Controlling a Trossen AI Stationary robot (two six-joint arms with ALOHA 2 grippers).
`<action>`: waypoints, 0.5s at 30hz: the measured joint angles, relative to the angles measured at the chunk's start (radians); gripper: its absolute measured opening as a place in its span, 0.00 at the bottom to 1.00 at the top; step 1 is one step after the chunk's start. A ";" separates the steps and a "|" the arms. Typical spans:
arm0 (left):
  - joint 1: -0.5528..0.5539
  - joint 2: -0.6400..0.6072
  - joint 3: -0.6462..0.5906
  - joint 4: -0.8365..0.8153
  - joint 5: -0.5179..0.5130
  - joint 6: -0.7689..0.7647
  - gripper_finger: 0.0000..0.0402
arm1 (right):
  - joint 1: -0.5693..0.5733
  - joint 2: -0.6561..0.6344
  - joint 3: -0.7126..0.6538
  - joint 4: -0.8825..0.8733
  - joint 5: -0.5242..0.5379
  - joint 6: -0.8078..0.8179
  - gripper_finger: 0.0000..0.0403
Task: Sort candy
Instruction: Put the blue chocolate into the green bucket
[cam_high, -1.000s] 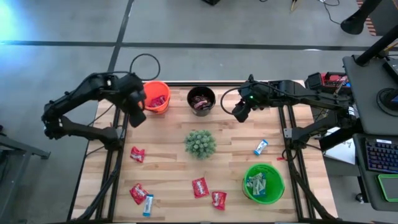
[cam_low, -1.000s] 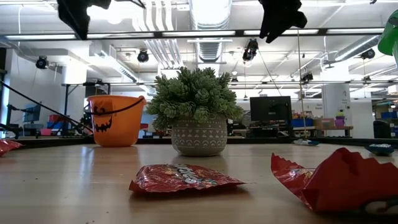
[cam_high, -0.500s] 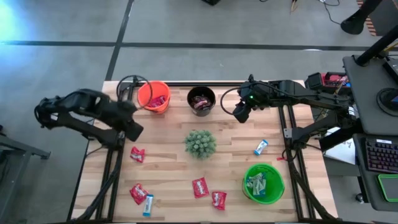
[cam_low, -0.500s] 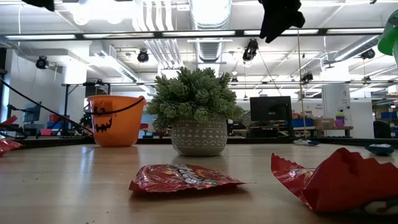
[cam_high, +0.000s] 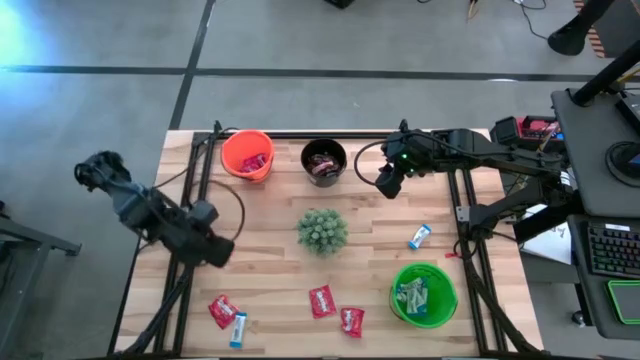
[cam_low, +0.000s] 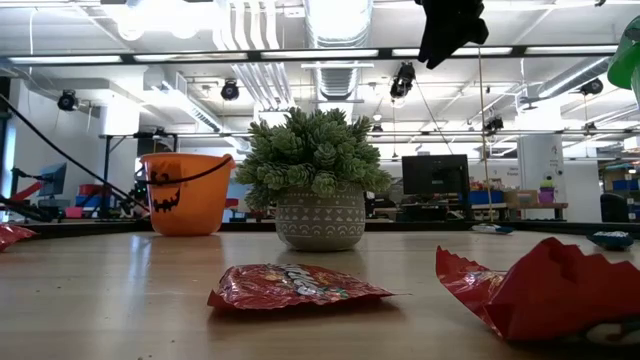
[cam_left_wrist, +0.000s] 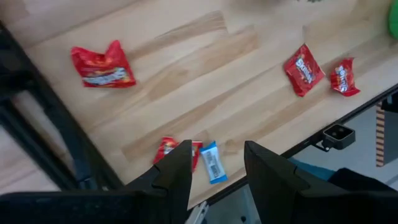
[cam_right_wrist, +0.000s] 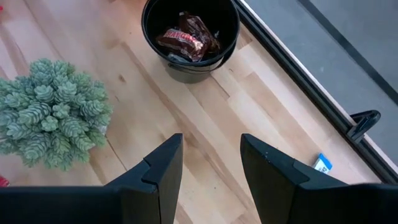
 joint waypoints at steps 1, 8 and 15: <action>-0.020 0.014 0.000 0.015 -0.017 -0.018 0.32 | 0.000 0.000 0.000 0.000 -0.002 0.000 0.38; -0.091 0.134 0.000 0.095 -0.085 -0.134 0.32 | 0.000 0.000 0.000 -0.009 -0.115 0.015 0.38; -0.148 0.269 0.000 0.096 -0.092 -0.310 0.32 | 0.000 0.001 0.000 -0.031 -0.177 0.034 0.38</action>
